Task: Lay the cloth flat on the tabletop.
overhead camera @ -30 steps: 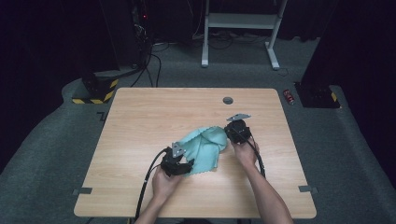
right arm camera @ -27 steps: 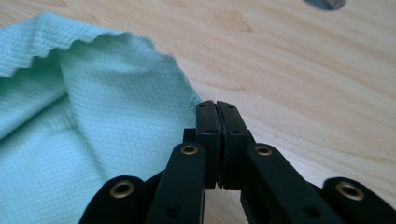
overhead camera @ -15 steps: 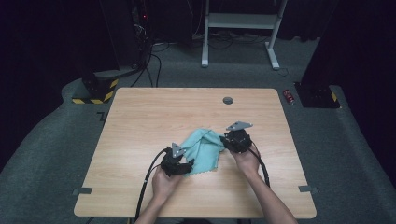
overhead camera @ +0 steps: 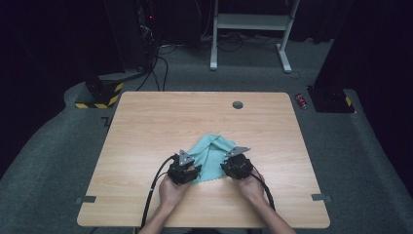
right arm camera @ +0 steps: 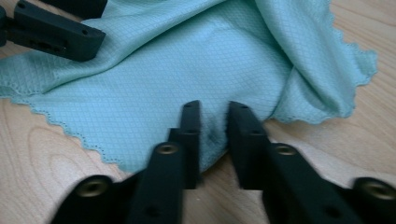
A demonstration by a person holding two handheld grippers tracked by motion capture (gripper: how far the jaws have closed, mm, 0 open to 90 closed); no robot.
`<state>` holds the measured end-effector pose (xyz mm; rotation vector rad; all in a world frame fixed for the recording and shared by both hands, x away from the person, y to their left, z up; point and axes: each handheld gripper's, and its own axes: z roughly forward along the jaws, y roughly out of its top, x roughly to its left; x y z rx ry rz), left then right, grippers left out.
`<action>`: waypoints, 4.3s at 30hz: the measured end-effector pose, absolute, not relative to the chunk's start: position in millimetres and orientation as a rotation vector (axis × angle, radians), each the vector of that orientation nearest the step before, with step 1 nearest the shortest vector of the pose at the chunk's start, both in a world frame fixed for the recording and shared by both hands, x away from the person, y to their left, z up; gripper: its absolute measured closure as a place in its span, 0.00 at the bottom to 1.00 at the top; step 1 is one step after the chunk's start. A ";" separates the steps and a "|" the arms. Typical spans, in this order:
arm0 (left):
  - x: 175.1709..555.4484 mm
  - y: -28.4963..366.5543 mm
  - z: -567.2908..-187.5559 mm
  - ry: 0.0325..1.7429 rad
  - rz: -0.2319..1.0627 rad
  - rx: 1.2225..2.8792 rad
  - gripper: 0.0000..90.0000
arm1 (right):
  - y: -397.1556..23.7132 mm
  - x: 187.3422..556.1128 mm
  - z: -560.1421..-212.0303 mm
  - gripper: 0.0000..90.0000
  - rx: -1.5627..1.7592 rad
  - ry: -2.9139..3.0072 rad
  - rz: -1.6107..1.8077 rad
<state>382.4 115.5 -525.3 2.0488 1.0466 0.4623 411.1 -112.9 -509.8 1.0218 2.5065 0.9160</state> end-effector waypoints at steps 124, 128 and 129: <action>390.7 142.1 -526.3 1.174 0.526 2.017 0.44 | -142.2 379.3 -483.4 0.99 0.871 2.591 1.058; 390.6 141.9 -526.4 1.178 0.524 2.014 0.44 | -150.3 375.9 -490.1 0.99 0.884 2.611 1.030; 390.7 142.1 -526.3 1.175 0.525 2.016 0.44 | -152.5 374.8 -490.2 0.98 0.883 2.612 1.027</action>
